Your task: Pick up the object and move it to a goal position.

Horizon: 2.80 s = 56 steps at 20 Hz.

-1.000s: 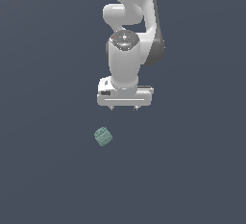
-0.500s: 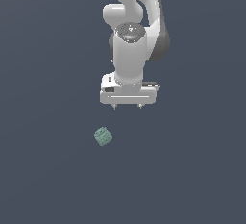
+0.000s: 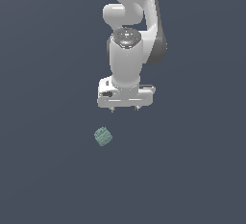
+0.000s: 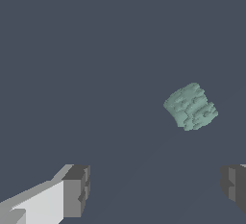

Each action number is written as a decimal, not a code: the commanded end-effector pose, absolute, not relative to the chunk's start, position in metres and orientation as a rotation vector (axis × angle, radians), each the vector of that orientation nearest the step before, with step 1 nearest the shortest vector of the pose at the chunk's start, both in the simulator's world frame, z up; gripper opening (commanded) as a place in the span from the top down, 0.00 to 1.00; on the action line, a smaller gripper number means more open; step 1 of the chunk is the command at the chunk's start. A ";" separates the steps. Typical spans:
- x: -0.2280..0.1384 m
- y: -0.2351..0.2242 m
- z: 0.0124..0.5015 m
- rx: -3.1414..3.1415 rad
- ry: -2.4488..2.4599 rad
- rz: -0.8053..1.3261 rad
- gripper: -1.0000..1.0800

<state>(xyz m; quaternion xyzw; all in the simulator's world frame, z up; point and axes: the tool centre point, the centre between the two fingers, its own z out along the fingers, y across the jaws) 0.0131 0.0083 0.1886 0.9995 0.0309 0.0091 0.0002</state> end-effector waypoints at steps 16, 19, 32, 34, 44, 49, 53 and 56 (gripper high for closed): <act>0.042 -0.046 0.138 3.074 0.612 0.009 0.04; 0.047 -0.057 0.127 3.053 0.711 0.006 0.04; 0.057 -0.091 0.094 2.975 1.005 0.000 0.04; 0.058 -0.094 0.092 2.969 1.024 0.000 0.04; 0.058 -0.096 0.083 2.965 1.039 -0.001 0.04; 0.057 -0.096 0.059 2.963 1.043 0.000 0.04; 0.057 -0.096 0.042 2.963 1.045 0.000 0.04; 0.058 -0.096 0.039 2.963 1.045 0.000 0.04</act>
